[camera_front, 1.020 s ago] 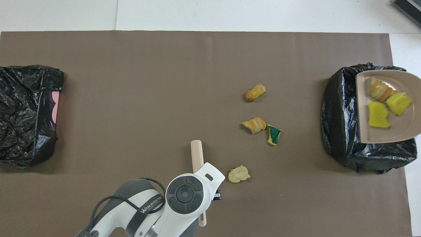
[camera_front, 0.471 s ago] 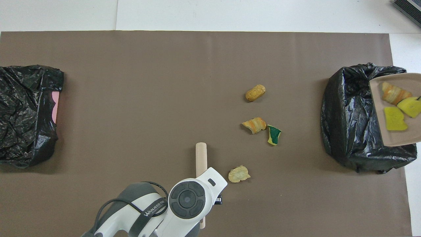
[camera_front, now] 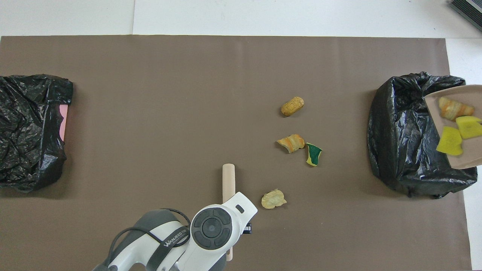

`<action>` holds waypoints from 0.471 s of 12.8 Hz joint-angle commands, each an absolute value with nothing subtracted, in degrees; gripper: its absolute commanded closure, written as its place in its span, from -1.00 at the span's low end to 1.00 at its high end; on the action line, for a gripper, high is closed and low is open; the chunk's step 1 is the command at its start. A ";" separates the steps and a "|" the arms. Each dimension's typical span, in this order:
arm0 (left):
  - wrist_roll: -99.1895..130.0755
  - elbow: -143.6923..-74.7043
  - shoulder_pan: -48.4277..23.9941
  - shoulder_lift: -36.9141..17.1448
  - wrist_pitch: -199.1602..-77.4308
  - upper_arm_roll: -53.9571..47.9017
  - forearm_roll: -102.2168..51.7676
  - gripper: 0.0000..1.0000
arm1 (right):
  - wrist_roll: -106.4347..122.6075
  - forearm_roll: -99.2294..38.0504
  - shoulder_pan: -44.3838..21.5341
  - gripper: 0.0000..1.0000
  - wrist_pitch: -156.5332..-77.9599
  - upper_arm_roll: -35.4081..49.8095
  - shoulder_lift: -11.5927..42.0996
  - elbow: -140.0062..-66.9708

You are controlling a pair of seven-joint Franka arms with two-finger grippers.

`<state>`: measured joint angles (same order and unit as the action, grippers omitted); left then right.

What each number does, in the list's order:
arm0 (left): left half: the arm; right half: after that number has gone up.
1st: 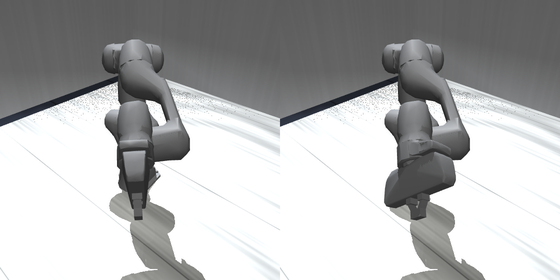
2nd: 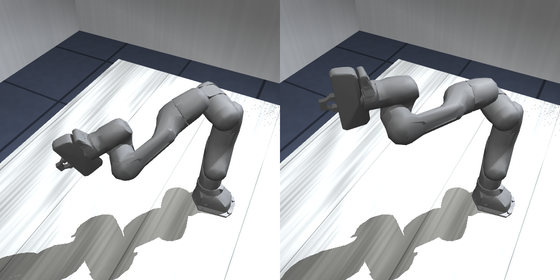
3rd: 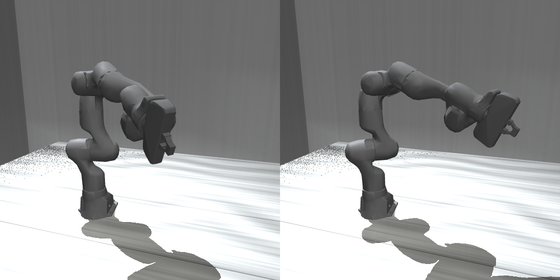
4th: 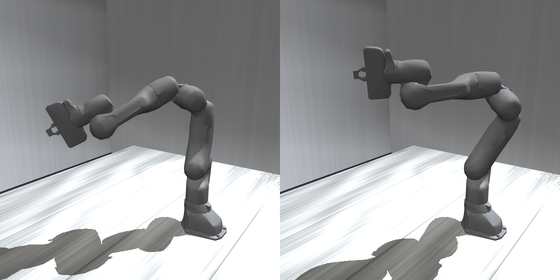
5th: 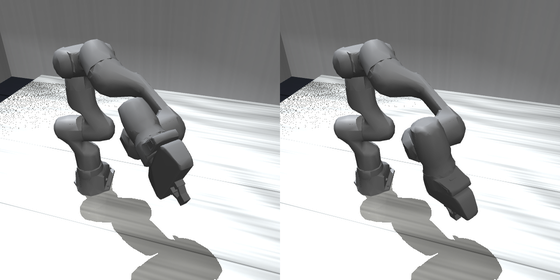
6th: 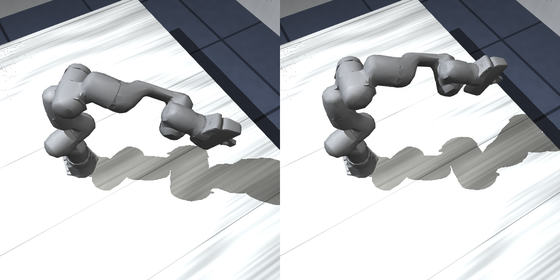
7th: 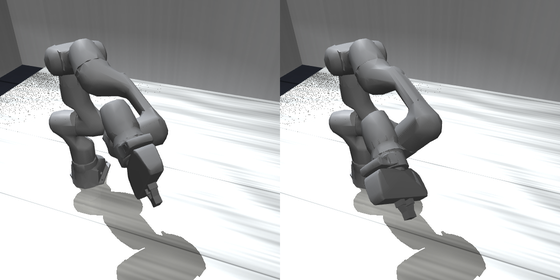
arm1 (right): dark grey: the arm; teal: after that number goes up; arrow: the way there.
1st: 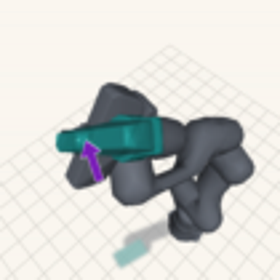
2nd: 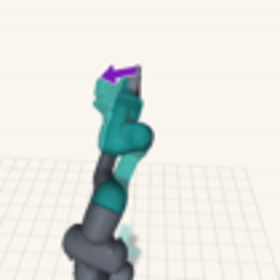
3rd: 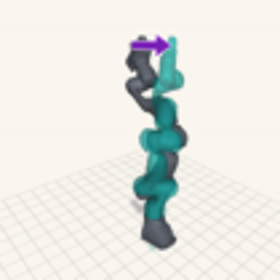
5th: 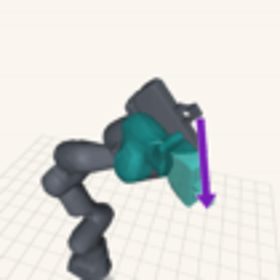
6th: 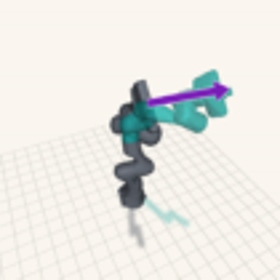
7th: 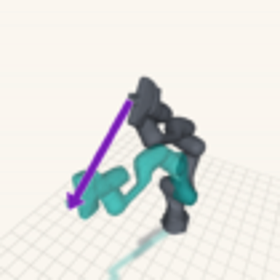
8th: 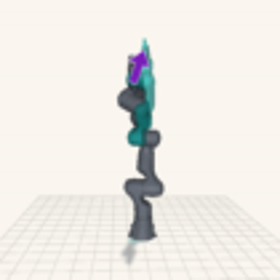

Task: Sweep and dump trash in bin
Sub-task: 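Tilt the dustpan over the bin with the right gripper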

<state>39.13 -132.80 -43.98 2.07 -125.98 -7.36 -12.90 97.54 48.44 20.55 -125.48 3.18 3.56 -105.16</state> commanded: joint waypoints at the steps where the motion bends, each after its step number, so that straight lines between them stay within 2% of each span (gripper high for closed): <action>1: 38.06 -135.08 -44.74 3.08 -129.19 -6.59 -13.71 1.00 | 96.42 51.84 20.83 1.00 -125.77 3.43 1.85 -106.79; 6: 37.18 -135.70 -44.74 3.34 -129.64 -6.68 -13.71 1.00 | 96.33 54.92 19.17 1.00 -119.09 4.22 0.53 -105.82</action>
